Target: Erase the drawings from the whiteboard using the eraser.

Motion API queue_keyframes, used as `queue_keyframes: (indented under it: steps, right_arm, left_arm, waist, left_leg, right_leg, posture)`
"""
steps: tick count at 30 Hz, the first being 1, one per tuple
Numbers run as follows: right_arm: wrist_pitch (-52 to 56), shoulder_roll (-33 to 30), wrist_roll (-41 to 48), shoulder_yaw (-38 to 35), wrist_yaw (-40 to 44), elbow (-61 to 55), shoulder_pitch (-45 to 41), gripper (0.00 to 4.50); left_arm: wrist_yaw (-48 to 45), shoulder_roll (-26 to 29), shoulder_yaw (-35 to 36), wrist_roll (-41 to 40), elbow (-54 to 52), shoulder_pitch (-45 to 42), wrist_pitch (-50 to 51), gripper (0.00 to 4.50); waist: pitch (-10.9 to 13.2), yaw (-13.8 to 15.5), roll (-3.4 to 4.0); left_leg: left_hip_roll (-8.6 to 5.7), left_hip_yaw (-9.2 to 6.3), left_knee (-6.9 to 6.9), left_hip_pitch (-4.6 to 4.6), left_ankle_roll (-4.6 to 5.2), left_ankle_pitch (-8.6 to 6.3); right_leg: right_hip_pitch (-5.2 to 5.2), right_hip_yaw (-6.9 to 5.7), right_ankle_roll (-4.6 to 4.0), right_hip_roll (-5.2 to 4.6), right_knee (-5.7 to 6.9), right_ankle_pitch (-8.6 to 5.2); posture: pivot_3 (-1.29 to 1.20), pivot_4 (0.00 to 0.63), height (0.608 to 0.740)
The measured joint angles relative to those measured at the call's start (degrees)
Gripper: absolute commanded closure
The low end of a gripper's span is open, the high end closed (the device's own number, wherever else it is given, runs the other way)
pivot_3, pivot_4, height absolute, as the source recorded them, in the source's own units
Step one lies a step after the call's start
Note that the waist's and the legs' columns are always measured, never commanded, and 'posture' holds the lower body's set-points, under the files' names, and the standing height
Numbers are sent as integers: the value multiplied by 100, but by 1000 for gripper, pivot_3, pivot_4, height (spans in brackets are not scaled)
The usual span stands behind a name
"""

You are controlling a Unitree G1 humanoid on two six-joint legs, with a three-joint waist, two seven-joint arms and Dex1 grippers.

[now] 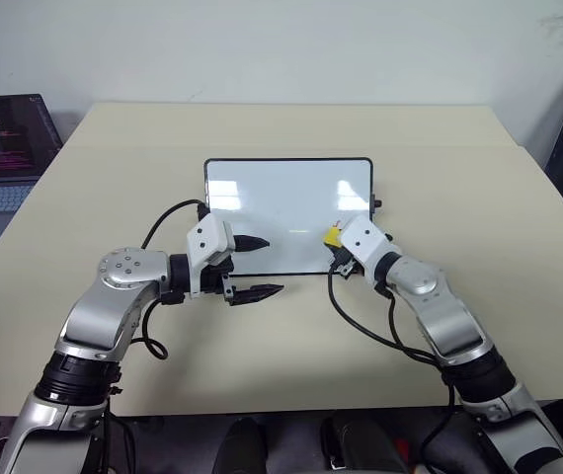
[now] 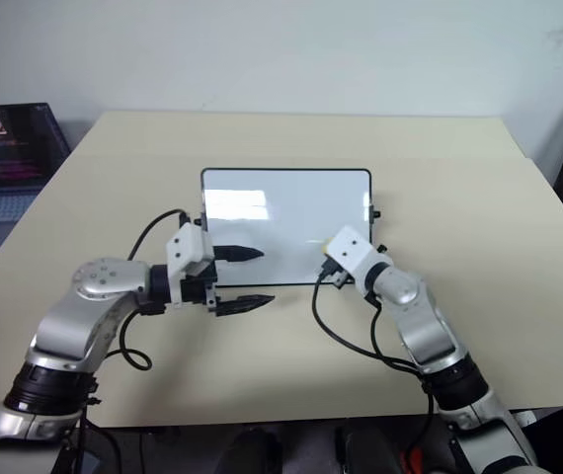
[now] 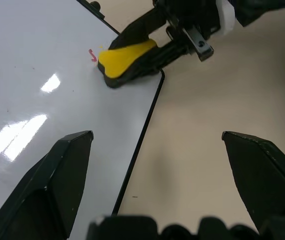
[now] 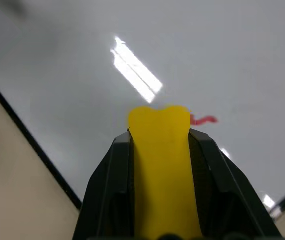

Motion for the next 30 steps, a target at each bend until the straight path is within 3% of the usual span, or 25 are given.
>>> queue_keyframes:
  steps: [7,18,30]
  right_arm:
    - [-299,136,-404,-197,-770,138,-64,3391]
    - [-31,-29,-195,-43,29,-181,235,3392]
    - [-287,77,-502,-176,-597,120,-96,3392]
  left_arm:
    - [-1,4,0,-2,0,2,3,0]
    - [-1,6,1,-8,-4,7,15,0]
    - [4,6,2,-9,-8,34,88,0]
  waist:
    - [0,27,0]
    - [0,7,0]
    - [0,29,1]
  left_leg:
    - [1,1,-1,-8,0,0]
    - [0,0,-1,-3,0,0]
    - [0,1,-2,-10,0,0]
  right_leg:
    - [-3,-1,-3,-5,-5,1]
    - [-3,0,-2,-3,-3,1]
    - [-3,-3,-4,-6,-10,2]
  posture:
    - [0,150,740]
    - [0,150,740]
    - [0,150,740]
